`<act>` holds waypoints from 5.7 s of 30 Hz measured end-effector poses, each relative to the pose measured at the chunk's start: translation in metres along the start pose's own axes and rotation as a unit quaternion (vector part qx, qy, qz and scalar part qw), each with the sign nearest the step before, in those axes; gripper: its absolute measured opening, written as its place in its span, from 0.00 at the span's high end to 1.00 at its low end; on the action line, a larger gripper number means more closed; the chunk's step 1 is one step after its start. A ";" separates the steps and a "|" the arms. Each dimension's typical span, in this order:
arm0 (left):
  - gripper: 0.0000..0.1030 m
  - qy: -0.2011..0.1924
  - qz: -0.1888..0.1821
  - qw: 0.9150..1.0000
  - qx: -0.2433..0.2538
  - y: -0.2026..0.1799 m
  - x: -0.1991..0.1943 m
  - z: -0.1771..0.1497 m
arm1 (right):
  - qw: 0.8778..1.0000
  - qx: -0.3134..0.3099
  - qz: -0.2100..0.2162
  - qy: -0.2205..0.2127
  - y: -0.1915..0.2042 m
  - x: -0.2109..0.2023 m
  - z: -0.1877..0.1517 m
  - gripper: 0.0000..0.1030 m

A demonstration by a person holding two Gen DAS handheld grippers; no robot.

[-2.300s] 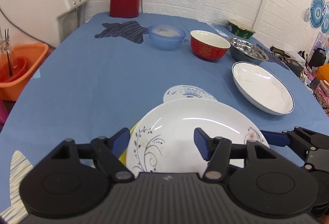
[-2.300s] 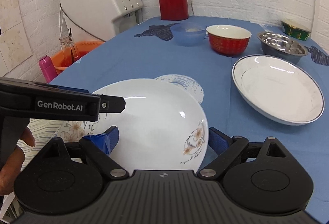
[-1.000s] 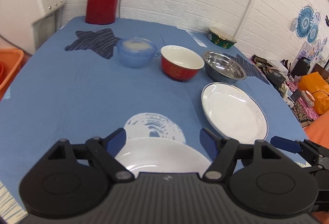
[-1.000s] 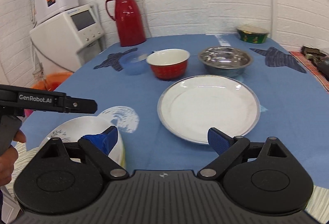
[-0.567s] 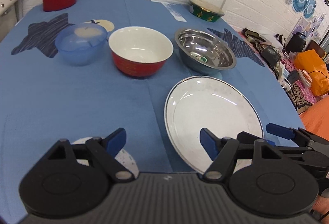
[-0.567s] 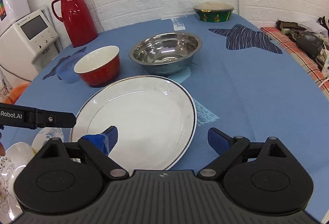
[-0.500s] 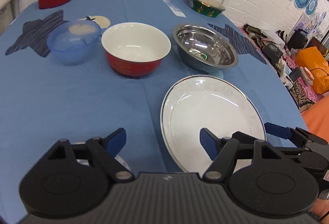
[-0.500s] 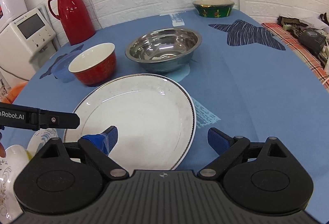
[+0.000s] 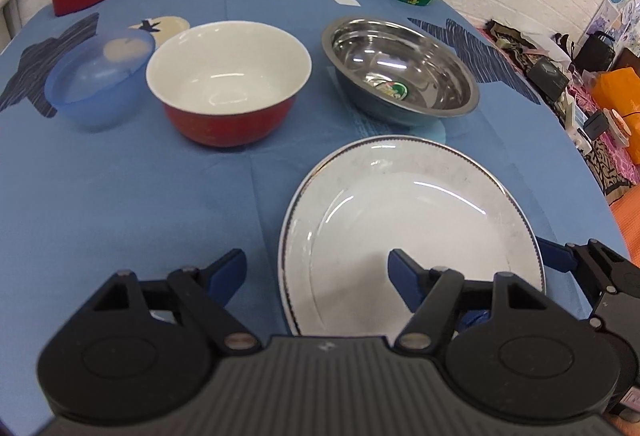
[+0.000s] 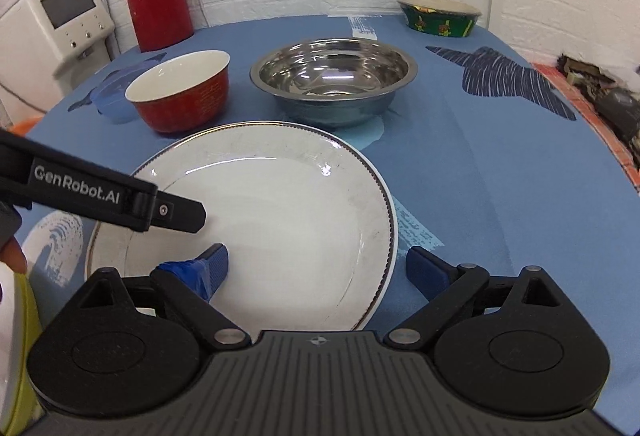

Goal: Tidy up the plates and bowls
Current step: 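Move the left gripper to the white blue-rimmed plate and grasp its rim, then carry the blue-rimmed plate with the left gripper over the floral plate stack, then lower the blue-rimmed plate onto the stack and open the left gripper, then move the left gripper to the stainless steel bowl and grasp its rim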

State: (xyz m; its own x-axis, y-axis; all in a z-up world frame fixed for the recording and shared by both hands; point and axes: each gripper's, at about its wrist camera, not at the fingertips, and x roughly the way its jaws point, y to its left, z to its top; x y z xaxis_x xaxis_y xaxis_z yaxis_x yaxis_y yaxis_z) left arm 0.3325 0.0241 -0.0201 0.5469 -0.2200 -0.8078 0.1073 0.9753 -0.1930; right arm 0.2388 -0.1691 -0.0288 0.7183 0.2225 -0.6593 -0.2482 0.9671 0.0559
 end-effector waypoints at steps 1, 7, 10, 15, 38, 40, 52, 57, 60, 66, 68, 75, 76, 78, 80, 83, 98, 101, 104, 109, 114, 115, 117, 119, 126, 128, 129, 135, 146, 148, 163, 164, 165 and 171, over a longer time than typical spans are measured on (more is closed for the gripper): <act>0.31 -0.001 0.002 1.000 0.003 -0.001 0.000 -0.001 | 1.000 0.004 -0.001 -0.005 0.001 -0.001 -0.002 0.18; 0.33 -0.009 0.019 1.000 0.020 -0.008 0.001 -0.005 | 1.000 0.010 -0.008 -0.019 0.005 0.000 -0.004 0.17; 0.36 -0.016 0.028 0.999 0.029 -0.012 0.002 -0.007 | 1.000 -0.005 0.012 -0.024 0.010 0.000 -0.006 0.18; 0.51 -0.025 0.024 0.999 0.034 -0.019 0.000 -0.010 | 0.999 -0.006 0.011 -0.032 0.011 0.000 -0.007 0.21; 0.57 -0.066 0.009 0.998 -0.015 0.010 -0.088 -0.044 | 0.996 0.013 0.045 -0.078 0.060 -0.074 -0.009 0.20; 0.57 -0.071 0.014 0.997 -0.025 0.021 -0.102 -0.055 | 0.995 0.006 0.059 -0.082 0.073 -0.081 -0.013 0.20; 0.57 -0.077 0.084 0.990 -0.086 0.090 -0.163 -0.138 | 0.987 -0.032 0.151 -0.052 0.156 -0.090 -0.046 0.20; 0.58 -0.081 0.074 0.990 -0.093 0.102 -0.170 -0.162 | 0.986 -0.046 0.152 -0.043 0.172 -0.091 -0.059 0.20; 0.58 -0.091 0.077 0.989 -0.085 0.100 -0.174 -0.167 | 0.986 -0.040 0.156 -0.038 0.171 -0.091 -0.061 0.20; 0.47 -0.093 0.085 0.989 -0.071 0.101 -0.172 -0.172 | 0.984 -0.044 0.171 -0.017 0.177 -0.083 -0.064 0.20; 0.47 -0.086 0.077 0.990 -0.084 0.109 -0.168 -0.174 | 0.984 -0.055 0.166 -0.016 0.181 -0.083 -0.066 0.20; 0.42 -0.129 0.075 0.988 -0.047 0.103 -0.183 -0.174 | 0.986 -0.043 0.156 -0.034 0.173 -0.088 -0.061 0.21; 0.40 -0.137 0.080 0.986 -0.039 0.101 -0.187 -0.172 | 0.987 -0.047 0.152 -0.038 0.174 -0.090 -0.061 0.21; 0.37 -0.149 0.088 0.984 -0.029 0.097 -0.191 -0.169 | 0.986 -0.063 0.149 -0.031 0.177 -0.088 -0.061 0.21; 0.37 -0.152 0.088 0.984 -0.026 0.095 -0.192 -0.165 | 0.986 -0.070 0.149 -0.027 0.177 -0.088 -0.062 0.20; 0.37 -0.147 0.083 0.985 -0.030 0.095 -0.189 -0.162 | 0.984 -0.090 0.153 -0.021 0.177 -0.089 -0.061 0.23; 0.35 -0.146 0.068 0.986 -0.031 0.079 -0.185 -0.153 | 0.985 -0.028 0.162 -0.054 0.146 -0.111 -0.057 0.21; 0.34 -0.144 0.062 0.987 -0.027 0.073 -0.184 -0.150 | 0.987 -0.011 0.150 -0.054 0.128 -0.109 -0.056 0.21; 0.34 -0.133 0.048 0.990 -0.025 0.065 -0.178 -0.144 | 0.990 0.018 0.132 -0.052 0.103 -0.108 -0.055 0.21; 0.31 -0.115 0.020 0.993 -0.015 0.044 -0.160 -0.129 | 0.992 0.059 0.093 -0.060 0.059 -0.110 -0.056 0.21; 0.30 -0.099 0.017 0.995 0.009 0.017 -0.137 -0.111 | 0.992 0.082 0.074 -0.055 0.027 -0.104 -0.058 0.21; 0.30 -0.095 0.017 0.995 0.014 0.012 -0.132 -0.107 | 0.992 0.086 0.073 -0.052 0.020 -0.101 -0.058 0.21; 0.30 -0.089 0.014 0.996 0.019 0.005 -0.123 -0.102 | 0.992 0.094 0.070 -0.045 0.010 -0.094 -0.057 0.21; 0.30 -0.081 0.012 0.996 0.022 -0.001 -0.114 -0.096 | 0.992 0.100 0.068 -0.041 0.002 -0.088 -0.056 0.21; 0.30 -0.057 -0.004 0.998 0.013 -0.010 -0.089 -0.059 | 0.991 0.103 0.062 -0.052 -0.027 -0.065 -0.023 0.21; 0.30 -0.054 -0.022 0.998 -0.019 -0.009 -0.081 -0.036 | 0.992 0.099 0.050 -0.065 -0.038 -0.060 -0.001 0.21; 0.30 -0.050 -0.032 0.997 -0.043 -0.007 -0.075 -0.022 | 0.992 0.096 0.043 -0.069 -0.044 -0.057 0.010 0.21; 0.30 -0.028 -0.014 0.991 -0.134 -0.004 -0.043 0.026 | 0.996 0.067 0.001 -0.061 -0.069 -0.010 0.075 0.21; 0.30 -0.021 -0.006 0.989 -0.149 0.037 -0.040 0.015 | 0.991 -0.058 -0.053 0.107 -0.057 0.120 0.134 0.21; 0.30 -0.027 -0.007 0.989 -0.146 0.041 -0.042 0.016 | 0.990 -0.063 -0.055 0.112 -0.054 0.119 0.132 0.21; 0.30 -0.033 -0.050 0.989 -0.136 0.035 -0.057 0.008 | 0.976 -0.111 -0.033 0.183 -0.039 0.071 0.101 0.21; 0.30 -0.031 -0.053 0.988 -0.140 0.032 -0.055 0.010 | 0.981 -0.094 -0.036 0.163 -0.042 0.067 0.101 0.21; 0.30 -0.027 -0.058 0.988 -0.144 0.029 -0.052 0.012 | 0.986 -0.075 -0.034 0.148 -0.046 0.064 0.100 0.21; 0.30 -0.032 -0.054 0.978 -0.197 0.009 -0.021 0.035 | 0.992 -0.036 -0.022 0.115 -0.052 0.074 0.094 0.21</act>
State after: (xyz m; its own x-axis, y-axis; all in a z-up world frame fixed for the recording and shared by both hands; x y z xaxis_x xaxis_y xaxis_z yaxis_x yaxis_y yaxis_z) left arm 0.3511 0.0382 0.0153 0.6023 -0.3070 -0.7369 -0.1542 0.8610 -0.4847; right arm 0.3661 -0.1918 -0.0096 0.5641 0.1383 -0.8140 -0.2716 0.9621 -0.0248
